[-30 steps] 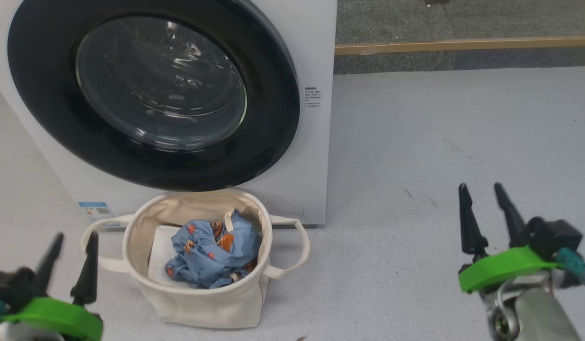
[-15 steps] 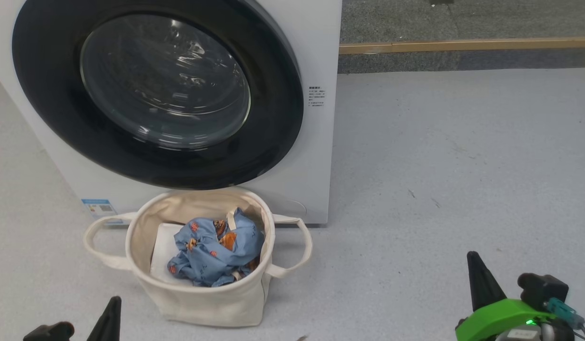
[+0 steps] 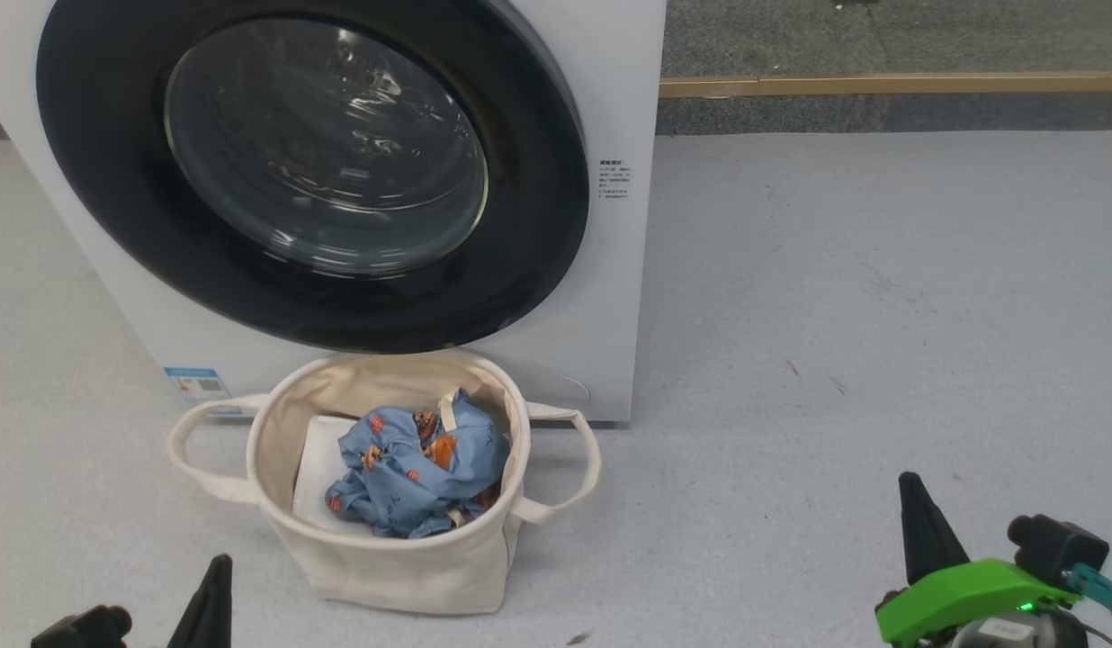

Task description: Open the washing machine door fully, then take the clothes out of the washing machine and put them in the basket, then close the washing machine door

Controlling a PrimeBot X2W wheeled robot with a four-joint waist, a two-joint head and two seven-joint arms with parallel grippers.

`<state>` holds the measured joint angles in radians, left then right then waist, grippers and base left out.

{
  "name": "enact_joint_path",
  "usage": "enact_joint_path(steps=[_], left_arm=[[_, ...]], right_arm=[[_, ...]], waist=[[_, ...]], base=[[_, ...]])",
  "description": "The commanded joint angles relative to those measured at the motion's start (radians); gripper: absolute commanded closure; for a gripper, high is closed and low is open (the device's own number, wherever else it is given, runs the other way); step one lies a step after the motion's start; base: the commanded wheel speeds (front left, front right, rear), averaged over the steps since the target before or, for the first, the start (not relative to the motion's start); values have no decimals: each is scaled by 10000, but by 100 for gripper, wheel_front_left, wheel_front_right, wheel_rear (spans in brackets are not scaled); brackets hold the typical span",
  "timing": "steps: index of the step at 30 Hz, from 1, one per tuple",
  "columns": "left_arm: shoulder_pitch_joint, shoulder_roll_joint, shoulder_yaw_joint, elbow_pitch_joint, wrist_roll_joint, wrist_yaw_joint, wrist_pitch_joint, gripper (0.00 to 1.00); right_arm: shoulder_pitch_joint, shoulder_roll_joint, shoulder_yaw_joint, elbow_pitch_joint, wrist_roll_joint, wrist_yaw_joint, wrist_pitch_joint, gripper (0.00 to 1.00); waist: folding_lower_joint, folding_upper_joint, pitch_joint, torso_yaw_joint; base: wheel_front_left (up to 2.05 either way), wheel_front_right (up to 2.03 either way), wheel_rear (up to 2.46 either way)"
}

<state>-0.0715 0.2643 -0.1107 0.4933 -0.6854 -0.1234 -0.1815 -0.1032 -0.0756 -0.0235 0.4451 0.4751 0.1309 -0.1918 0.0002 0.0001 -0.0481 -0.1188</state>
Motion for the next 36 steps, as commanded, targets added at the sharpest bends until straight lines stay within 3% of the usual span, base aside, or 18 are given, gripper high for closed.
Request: enact_joint_path(steps=[1,36], left_arm=[[-488,120,265,-357,-213,-14,52,100],[-446,-666,956,-1094,-3345,-35,1060,100]], right_arm=[[-469,-39,-48,-394,249,0,78,100],[-322,63,-346,-954,4100,-1,1112,100]], waist=[[-1,-1,6,13],[-1,-1,182,422]], base=[[0,0,0],[0,0,0]])
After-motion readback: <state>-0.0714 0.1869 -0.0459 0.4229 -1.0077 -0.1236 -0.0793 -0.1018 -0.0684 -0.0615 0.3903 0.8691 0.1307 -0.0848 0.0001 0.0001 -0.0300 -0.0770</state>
